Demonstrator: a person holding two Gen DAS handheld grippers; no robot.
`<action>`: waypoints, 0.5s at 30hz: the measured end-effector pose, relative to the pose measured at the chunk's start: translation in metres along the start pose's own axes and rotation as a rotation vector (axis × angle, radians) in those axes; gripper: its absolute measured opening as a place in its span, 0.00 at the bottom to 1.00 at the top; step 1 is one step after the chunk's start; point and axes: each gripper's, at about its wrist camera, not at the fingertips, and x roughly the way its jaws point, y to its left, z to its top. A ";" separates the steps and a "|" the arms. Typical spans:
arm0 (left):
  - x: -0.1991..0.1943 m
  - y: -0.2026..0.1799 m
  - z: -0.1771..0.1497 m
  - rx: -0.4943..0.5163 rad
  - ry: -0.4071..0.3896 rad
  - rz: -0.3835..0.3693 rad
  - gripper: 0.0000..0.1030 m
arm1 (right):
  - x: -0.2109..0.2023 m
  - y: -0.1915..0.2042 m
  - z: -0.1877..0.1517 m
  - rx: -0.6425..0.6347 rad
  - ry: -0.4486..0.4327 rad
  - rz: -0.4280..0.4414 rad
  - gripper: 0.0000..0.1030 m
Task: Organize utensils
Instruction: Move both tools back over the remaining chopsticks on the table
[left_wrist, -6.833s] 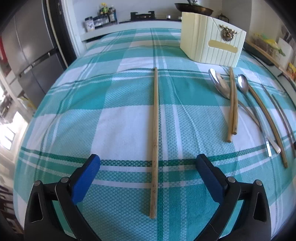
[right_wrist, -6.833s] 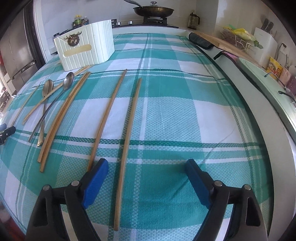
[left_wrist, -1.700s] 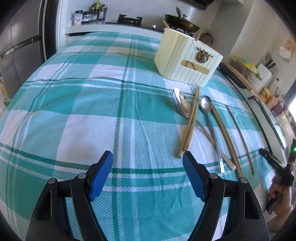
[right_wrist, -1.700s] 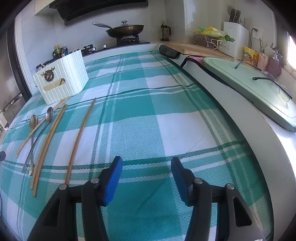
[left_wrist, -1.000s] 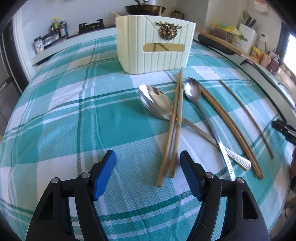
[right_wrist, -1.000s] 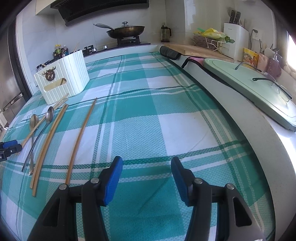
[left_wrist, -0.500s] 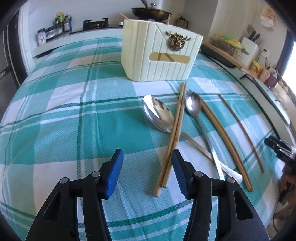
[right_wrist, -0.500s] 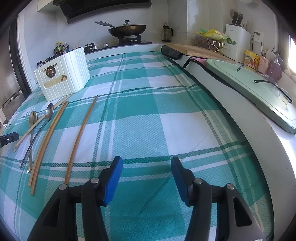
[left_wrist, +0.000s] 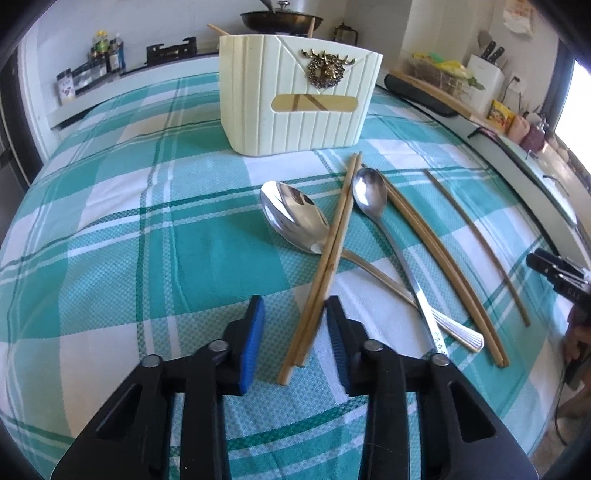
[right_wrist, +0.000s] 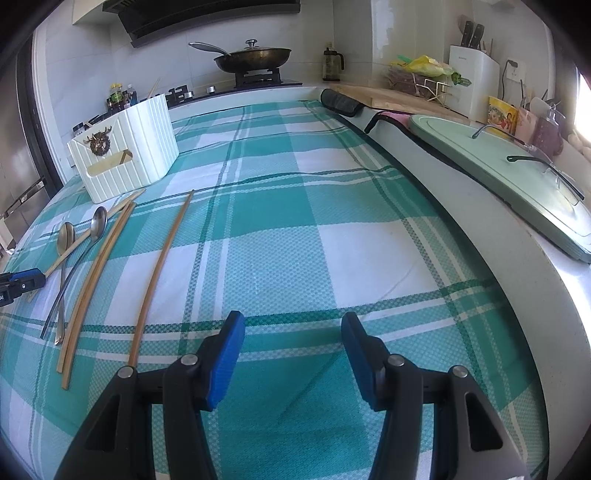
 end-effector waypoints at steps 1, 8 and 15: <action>0.000 -0.004 -0.001 0.024 0.001 0.010 0.16 | 0.000 0.000 0.000 -0.001 0.001 0.000 0.54; -0.018 -0.009 -0.007 0.005 -0.051 -0.008 0.05 | 0.001 0.000 0.000 0.001 0.007 -0.004 0.54; -0.042 0.014 -0.030 -0.149 -0.108 -0.019 0.04 | 0.001 0.000 -0.001 0.003 0.008 -0.004 0.54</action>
